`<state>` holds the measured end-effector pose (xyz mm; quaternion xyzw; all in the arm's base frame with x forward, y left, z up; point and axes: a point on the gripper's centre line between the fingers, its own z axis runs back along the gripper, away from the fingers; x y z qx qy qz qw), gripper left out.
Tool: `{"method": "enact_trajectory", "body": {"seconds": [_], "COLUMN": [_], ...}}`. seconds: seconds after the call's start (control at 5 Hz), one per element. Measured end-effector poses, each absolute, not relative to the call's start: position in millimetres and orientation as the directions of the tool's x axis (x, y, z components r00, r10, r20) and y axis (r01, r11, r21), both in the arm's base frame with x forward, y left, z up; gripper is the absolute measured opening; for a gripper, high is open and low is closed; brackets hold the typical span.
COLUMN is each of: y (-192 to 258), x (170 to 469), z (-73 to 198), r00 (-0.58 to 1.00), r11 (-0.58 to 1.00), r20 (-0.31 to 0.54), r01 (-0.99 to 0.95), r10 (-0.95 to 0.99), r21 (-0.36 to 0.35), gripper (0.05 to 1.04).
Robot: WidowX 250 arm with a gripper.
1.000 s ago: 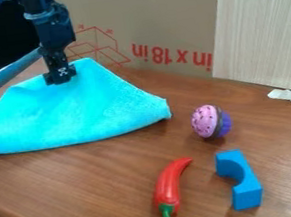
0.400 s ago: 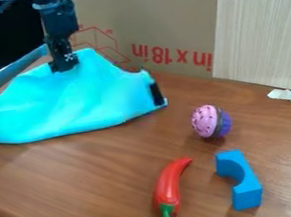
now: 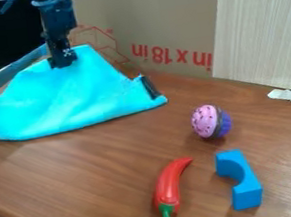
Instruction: Fold the cloth from bottom right to top left
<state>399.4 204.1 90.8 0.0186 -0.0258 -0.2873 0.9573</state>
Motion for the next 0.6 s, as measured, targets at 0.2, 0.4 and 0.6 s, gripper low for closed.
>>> {"method": "enact_trajectory", "body": {"seconds": [0.2, 0.4, 0.6], "y": [212.5, 219.2, 222.0], "x": [401.9, 405.5, 406.0], "z": [91.5, 92.3, 95.3], "r00": [0.844, 0.857, 0.861], "r11": [0.849, 0.865, 0.871], "r20": [0.087, 0.118, 0.134], "r01": [0.525, 0.493, 0.482], "r10": [-0.529, -0.501, -0.491], "r21": [0.067, 0.094, 0.095], "gripper": [0.585, 0.896, 1.005]}}
